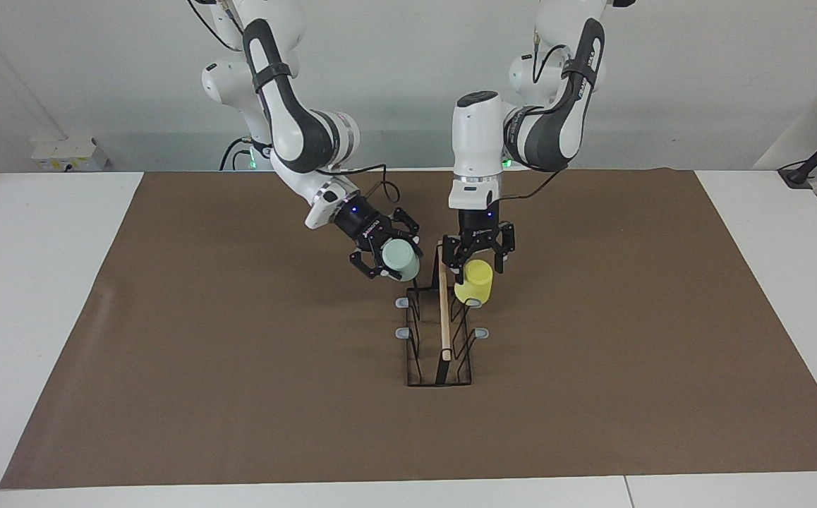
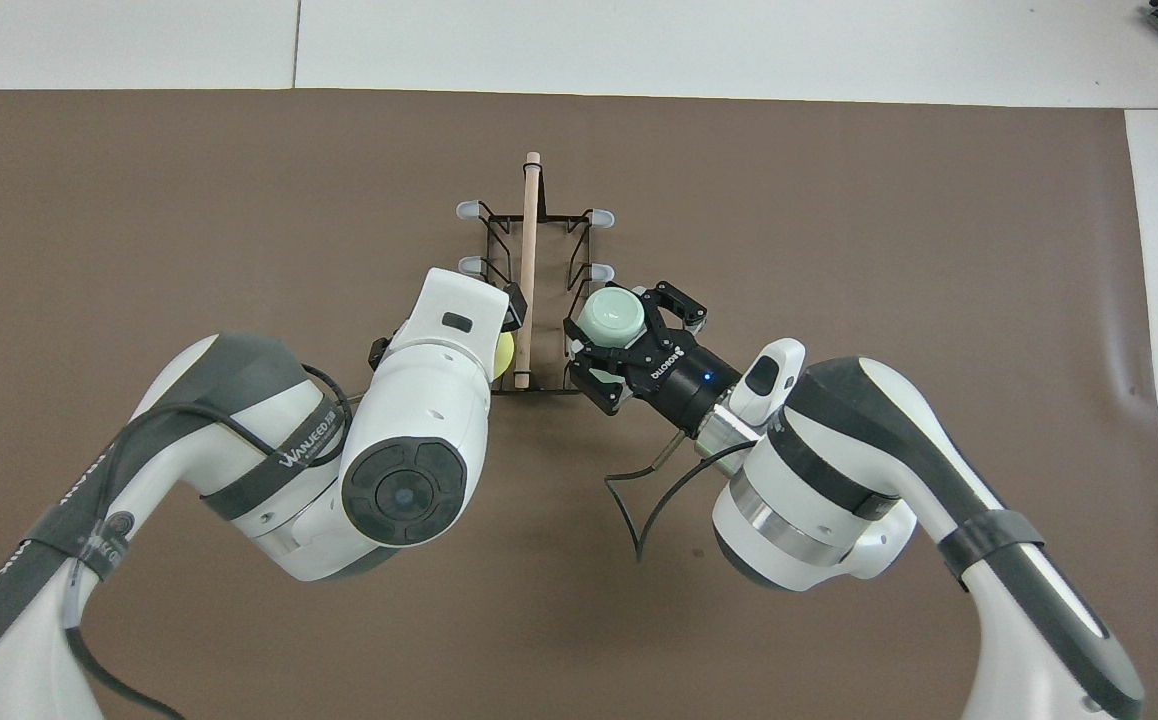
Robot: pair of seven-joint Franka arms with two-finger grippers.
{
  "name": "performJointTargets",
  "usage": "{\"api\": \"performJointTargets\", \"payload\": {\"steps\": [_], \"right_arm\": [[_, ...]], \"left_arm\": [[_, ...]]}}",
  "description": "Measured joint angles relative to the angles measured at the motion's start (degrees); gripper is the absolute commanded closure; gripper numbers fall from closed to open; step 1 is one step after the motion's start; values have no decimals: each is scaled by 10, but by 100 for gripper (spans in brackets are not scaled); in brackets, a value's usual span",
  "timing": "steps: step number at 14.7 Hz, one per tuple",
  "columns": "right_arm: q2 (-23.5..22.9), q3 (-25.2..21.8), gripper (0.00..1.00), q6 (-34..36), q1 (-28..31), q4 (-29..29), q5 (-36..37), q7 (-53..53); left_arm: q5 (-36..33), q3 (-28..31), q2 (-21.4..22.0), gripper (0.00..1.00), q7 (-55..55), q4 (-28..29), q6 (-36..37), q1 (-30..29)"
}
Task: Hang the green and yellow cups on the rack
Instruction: 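Lower the yellow cup onto a peg with the left gripper while the right lowers green, then open the left gripper and withdraw it while the right gripper releases green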
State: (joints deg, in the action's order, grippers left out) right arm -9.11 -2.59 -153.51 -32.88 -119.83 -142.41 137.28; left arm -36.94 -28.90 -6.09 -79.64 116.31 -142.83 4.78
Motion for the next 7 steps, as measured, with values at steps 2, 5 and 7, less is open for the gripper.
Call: {"api": "performJointTargets", "payload": {"steps": [2, 5, 7], "right_arm": [[-3, 0, 100, 0, 0, 0, -15, 14], [-10, 0, 100, 1, 0, 0, -15, 27], [-17, 0, 100, 6, 0, 0, -20, 29]], "left_arm": [[0, 1, 0, 0, 8, -15, 10, 0], [23, 5, 0, 0, 67, -40, 25, -7], [84, 20, -1, 0, 168, -68, 58, -13]]}}
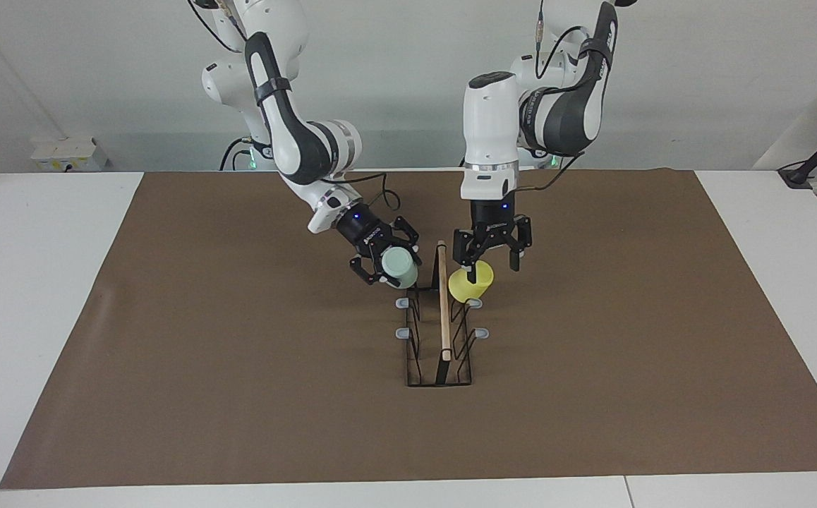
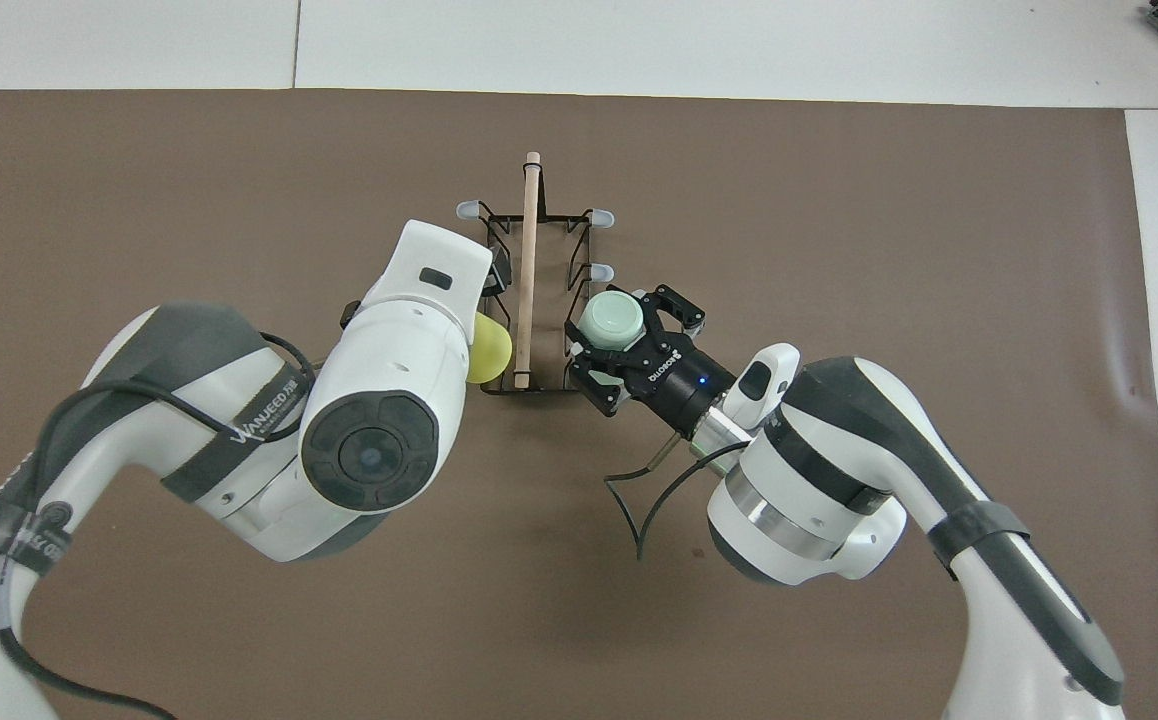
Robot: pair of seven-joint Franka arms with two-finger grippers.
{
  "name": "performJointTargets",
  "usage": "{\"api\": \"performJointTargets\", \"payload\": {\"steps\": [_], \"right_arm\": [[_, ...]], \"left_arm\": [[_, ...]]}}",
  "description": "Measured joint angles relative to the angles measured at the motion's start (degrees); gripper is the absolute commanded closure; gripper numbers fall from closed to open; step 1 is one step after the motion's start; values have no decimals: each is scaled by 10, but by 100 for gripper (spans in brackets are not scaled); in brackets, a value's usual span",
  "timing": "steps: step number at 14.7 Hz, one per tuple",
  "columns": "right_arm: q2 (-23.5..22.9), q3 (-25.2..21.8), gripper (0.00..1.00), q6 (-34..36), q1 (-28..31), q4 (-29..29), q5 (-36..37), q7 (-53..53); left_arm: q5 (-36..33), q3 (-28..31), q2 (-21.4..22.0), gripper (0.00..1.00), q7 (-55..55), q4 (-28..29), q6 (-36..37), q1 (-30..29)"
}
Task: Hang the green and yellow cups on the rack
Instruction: 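Open the left gripper and withdraw it while the right gripper releases green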
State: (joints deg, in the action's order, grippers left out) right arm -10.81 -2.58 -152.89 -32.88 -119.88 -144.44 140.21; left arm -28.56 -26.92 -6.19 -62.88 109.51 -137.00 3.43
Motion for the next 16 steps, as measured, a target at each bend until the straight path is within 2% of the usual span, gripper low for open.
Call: {"api": "performJointTargets", "payload": {"steps": [4, 5, 6, 7, 11, 16], "right_arm": [[-4, 0, 100, 1, -1, -1, -18, 1], [-4, 1, 94, 1, -3, -2, -19, 1], [-4, 1, 36, 1, -6, -2, -19, 1], [-4, 1, 0, 1, -8, -2, -19, 1], [-4, 1, 0, -1, -9, -2, -20, 1], [-4, 1, 0, -5, -9, -1, -20, 1]], "left_arm": [[131, 65, 1, 0, 233, -51, 73, -2], [159, 84, 1, 0, 290, -61, 91, -2], [186, 103, 3, 0, 344, -69, 108, -2], [215, 125, 6, 0, 399, -76, 126, -2], [310, 219, 36, 0, 604, -84, 204, 0], [322, 287, 80, 0, 722, -85, 319, 6]]}}
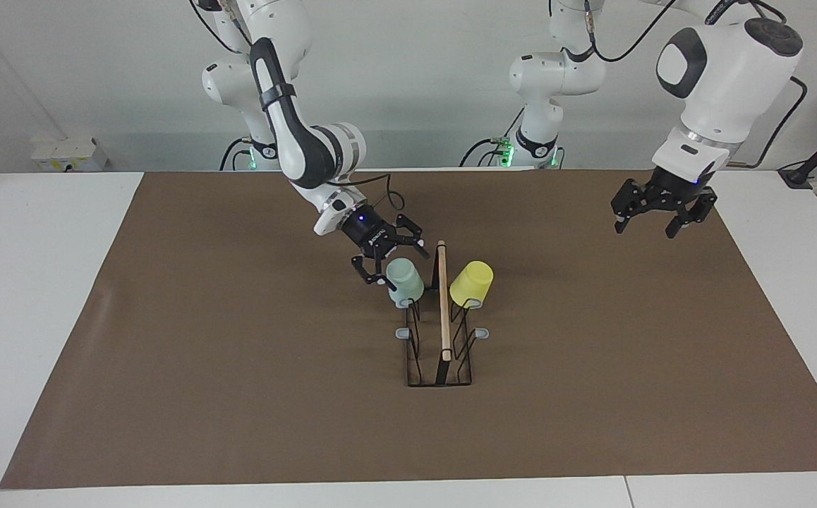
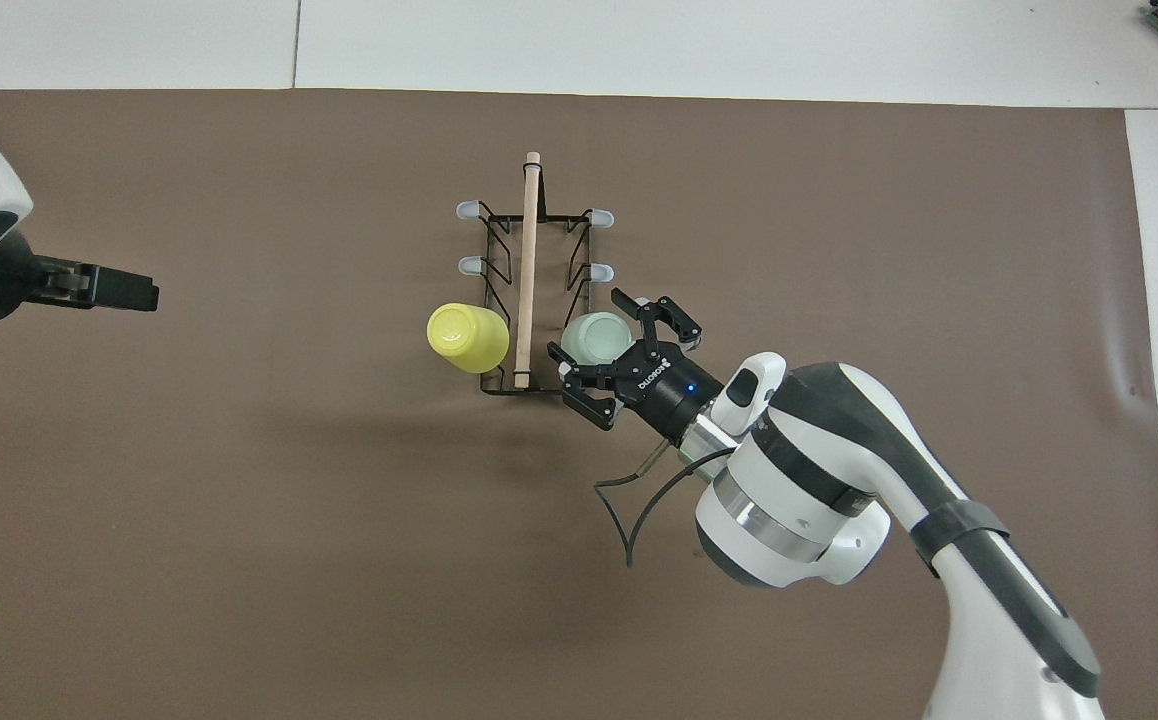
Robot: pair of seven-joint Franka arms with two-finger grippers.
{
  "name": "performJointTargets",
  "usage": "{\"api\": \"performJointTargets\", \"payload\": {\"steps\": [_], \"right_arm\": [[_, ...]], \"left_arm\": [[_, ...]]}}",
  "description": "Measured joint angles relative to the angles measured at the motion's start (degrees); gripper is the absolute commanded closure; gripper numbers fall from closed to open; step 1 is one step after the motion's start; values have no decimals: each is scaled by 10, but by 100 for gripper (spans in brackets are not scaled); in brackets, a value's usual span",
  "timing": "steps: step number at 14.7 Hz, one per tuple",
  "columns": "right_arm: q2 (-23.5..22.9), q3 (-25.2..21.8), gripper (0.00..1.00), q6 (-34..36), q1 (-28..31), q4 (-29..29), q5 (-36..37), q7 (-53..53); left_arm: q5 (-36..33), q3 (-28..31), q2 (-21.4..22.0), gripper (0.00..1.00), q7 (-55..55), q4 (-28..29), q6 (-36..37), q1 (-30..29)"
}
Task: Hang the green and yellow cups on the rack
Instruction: 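Open the left gripper and withdraw it while the right gripper releases green, then open the right gripper and pull it back from the green cup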
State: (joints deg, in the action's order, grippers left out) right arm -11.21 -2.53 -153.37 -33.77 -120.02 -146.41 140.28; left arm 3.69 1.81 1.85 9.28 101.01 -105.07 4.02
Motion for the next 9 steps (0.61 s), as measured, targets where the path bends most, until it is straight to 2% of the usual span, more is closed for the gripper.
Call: {"api": "performJointTargets", "payload": {"steps": [2, 4, 6, 9], "right_arm": [[2, 0, 0, -26, 0, 7, 0, -3], [12, 15, 0, -93, 5, 36, 23, -30], [31, 37, 0, -161, 12, 71, 92, -103], [52, 43, 0, -185, 17, 95, 214, -211]], "left_arm": [[0, 12, 11, 0, 9, 0, 21, 0], [0, 14, 14, 0, 11, -2, 30, 0], [-7, 14, 13, 0, 11, -18, 57, 0], [-15, 15, 8, 0, 11, -60, 107, 0]]}}
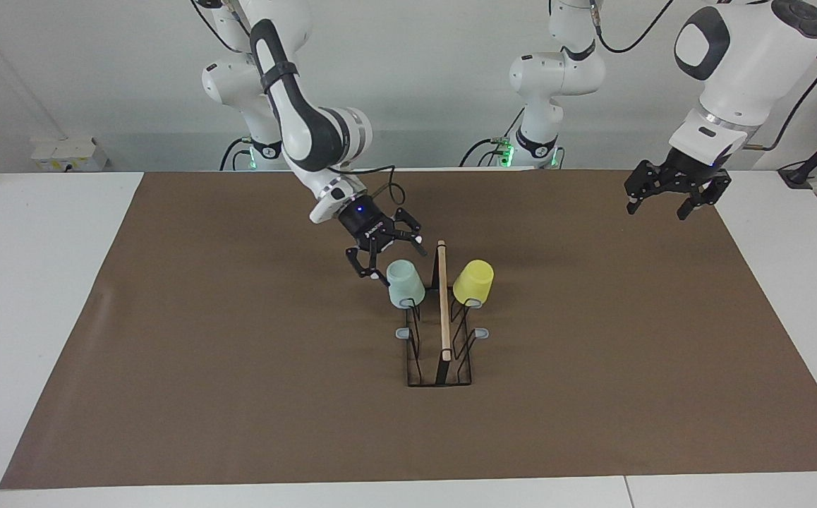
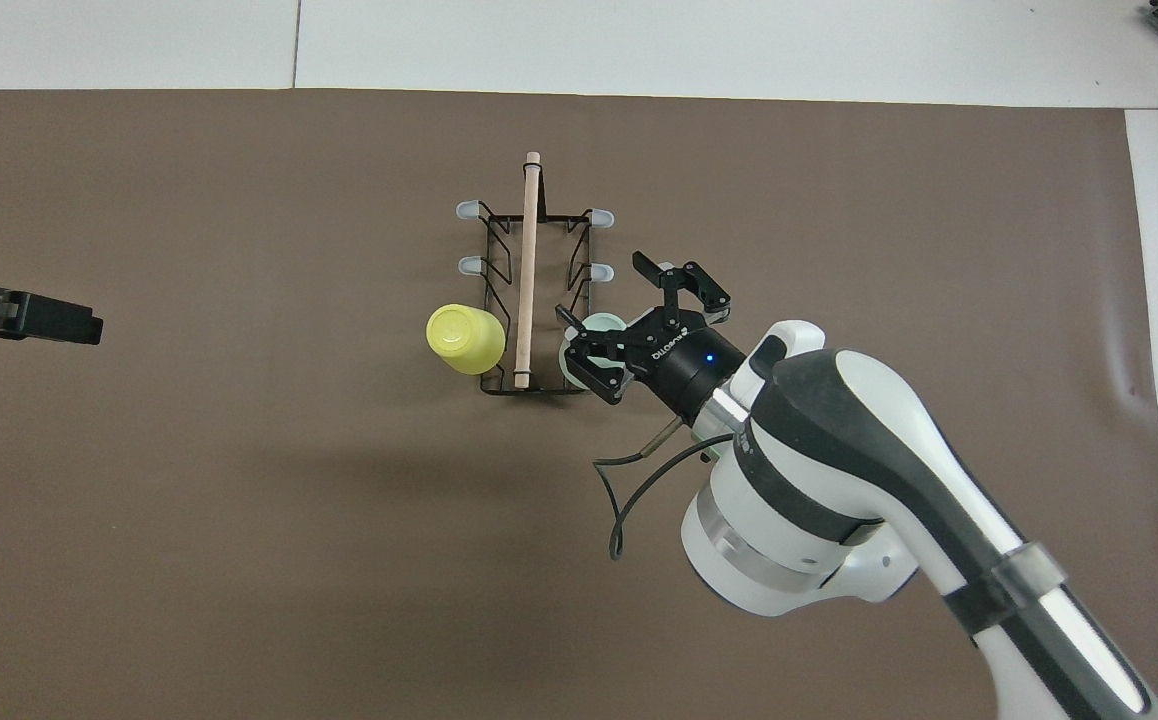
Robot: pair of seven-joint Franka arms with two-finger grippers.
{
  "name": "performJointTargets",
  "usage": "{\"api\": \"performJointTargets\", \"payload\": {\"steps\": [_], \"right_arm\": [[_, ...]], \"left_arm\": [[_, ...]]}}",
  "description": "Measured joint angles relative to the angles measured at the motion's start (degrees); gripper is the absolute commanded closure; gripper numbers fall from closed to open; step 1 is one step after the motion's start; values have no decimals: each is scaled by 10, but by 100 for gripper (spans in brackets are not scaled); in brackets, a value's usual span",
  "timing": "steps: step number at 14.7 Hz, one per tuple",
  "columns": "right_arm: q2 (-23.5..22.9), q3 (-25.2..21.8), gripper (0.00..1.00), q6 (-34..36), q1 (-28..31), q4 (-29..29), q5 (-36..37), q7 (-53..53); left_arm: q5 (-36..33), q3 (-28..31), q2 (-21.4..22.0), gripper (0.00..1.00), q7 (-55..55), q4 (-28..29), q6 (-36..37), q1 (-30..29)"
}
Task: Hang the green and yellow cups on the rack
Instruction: 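Open the right gripper and pull it back from the green cup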
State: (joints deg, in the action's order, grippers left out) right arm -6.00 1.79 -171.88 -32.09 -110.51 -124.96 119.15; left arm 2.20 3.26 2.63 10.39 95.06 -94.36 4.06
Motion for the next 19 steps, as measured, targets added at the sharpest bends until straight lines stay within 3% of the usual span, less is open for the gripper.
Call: {"api": "performJointTargets", "payload": {"steps": [9, 13, 19], "right_arm": [[2, 1, 0, 42, 61, 9, 200, -24], [1, 0, 0, 143, 120, 9, 322, -67], [1, -1, 0, 353, 232, 37, 557, -219]], "left_arm": [[-1, -1, -11, 0, 0, -18, 36, 1], [-1, -2, -11, 0, 0, -17, 44, 2], [-1, -2, -12, 0, 0, -17, 44, 2]]}}
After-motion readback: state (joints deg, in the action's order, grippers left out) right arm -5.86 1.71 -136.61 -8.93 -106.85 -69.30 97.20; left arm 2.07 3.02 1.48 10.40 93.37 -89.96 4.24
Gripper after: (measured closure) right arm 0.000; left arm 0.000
